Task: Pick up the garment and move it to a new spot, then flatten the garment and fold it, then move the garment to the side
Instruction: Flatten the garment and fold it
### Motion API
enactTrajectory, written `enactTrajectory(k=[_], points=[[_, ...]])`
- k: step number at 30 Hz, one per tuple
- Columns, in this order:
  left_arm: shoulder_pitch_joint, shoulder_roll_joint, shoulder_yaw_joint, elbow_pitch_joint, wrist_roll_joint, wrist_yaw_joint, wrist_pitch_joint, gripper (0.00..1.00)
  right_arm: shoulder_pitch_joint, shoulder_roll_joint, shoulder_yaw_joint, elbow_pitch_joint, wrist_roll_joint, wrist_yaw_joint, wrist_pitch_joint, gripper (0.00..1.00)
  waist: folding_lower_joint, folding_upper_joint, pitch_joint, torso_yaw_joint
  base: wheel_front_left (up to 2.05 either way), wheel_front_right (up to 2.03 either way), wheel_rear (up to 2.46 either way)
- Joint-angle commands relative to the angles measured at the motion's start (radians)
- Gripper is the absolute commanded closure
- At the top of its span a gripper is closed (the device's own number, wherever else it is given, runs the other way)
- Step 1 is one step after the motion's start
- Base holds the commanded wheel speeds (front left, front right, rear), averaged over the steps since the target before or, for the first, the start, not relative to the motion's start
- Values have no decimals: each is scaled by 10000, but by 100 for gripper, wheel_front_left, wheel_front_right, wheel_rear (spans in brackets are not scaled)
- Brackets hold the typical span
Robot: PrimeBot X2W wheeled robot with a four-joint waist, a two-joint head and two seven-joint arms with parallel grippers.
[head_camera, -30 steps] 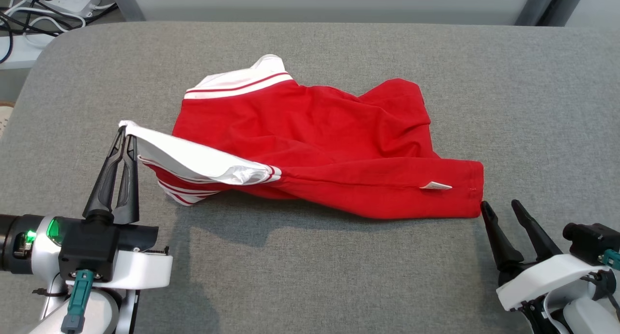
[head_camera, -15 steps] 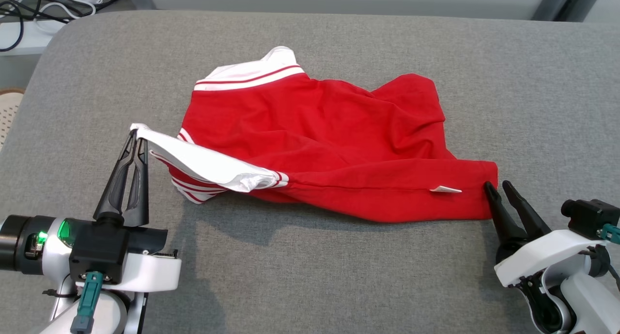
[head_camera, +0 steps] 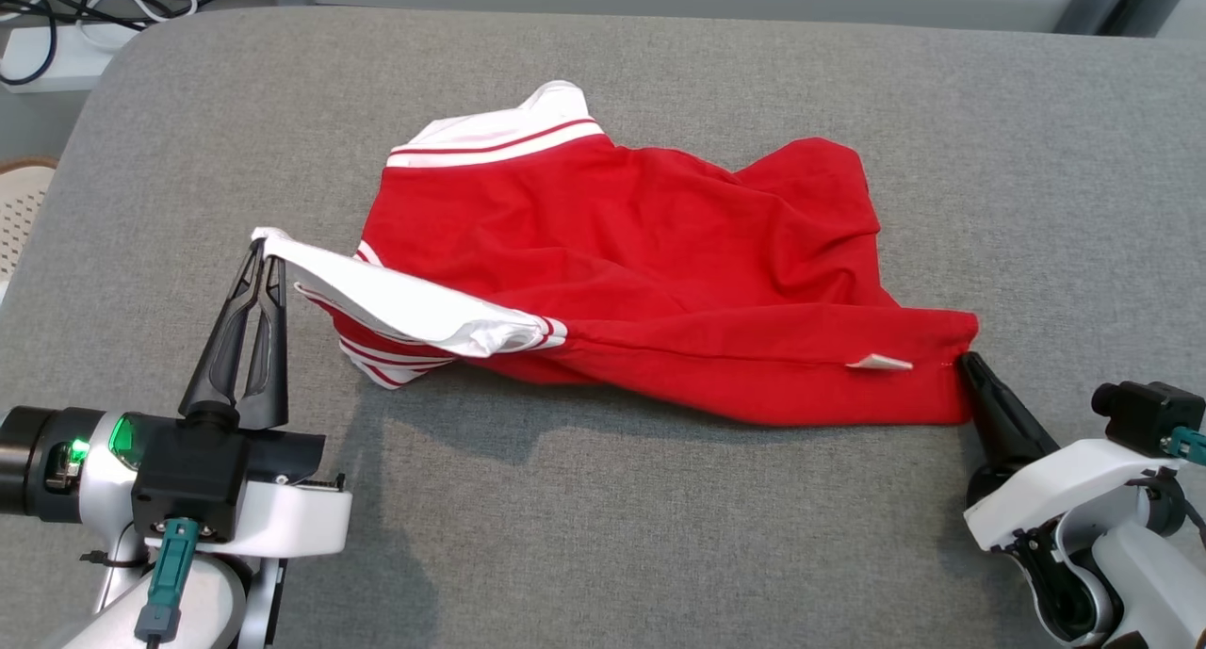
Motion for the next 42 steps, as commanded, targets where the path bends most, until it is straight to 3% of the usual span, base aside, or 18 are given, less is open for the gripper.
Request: enactTrajectory(k=[1, 9, 17, 27, 33, 37, 42], points=[[-470, 431, 467, -155, 96, 41, -43, 100, -58, -171, 75, -321, -33, 42, -135, 100, 0, 0, -31, -33, 0, 0, 0], [-446, 567, 565, -260, 110, 96, -47, 100, 427, -368, -701, -1345, -423, 42, -135, 100, 0, 0, -363, -213, 0, 0, 0], [-558, 832, 845, -704, -48, -43, -54, 100, 659, -617, -1687, -3199, -720, 42, -135, 100, 0, 0, -819, -460, 0, 0, 0], [-1683, 1482, 1913, -1346, -1507, -1545, 109, 100, -431, -1484, -2490, -4867, 89, 42, -45, 100, 0, 0, -1703, -735, 0, 0, 0], [-2840, 1950, 2314, -1193, -1804, -2482, 249, 100, -1490, -2095, -2783, -5296, 41, 42, 29, 100, 0, 0, -2390, -866, 0, 0, 0], [-3580, 2077, 2477, -1354, -1852, -2833, 380, 100, -1896, -2424, -3008, -5723, -34, 42, 216, 100, 0, 0, -2758, -943, 0, 0, 0], [-4519, 2246, 2859, -1925, -1821, -2935, 546, 100, -2353, -2746, -3787, -6591, -175, 42, 566, 100, 0, 0, -2899, -1036, 0, 0, 0]])
